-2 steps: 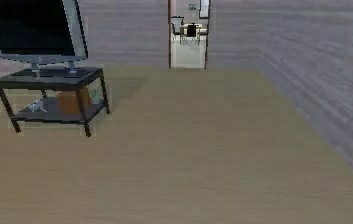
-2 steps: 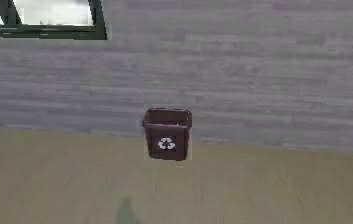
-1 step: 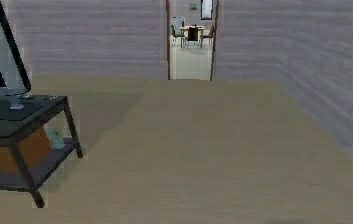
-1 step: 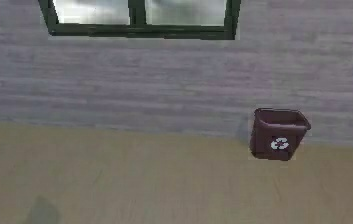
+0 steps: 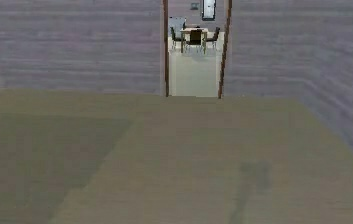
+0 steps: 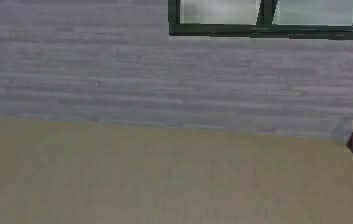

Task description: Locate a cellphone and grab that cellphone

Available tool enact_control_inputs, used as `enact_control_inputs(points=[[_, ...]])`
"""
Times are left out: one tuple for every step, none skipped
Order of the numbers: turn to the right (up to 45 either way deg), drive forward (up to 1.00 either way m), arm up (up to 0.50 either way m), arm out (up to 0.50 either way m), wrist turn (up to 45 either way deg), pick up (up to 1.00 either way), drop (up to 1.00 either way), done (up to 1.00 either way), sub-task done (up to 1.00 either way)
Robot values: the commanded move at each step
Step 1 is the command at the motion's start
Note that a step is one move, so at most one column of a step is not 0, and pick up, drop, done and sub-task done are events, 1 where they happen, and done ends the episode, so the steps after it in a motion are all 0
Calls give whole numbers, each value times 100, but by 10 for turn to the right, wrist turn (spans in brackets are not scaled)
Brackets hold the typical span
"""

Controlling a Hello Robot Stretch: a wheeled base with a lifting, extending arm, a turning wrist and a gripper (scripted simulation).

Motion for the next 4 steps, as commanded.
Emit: enact_control_inputs(points=[[0,100,0,0,0,0,0,0,0],[0,100,0,0,0,0,0,0,0],[0,100,0,0,0,0,0,0,0],[90,0,0,0,0,0,0,0,0]])
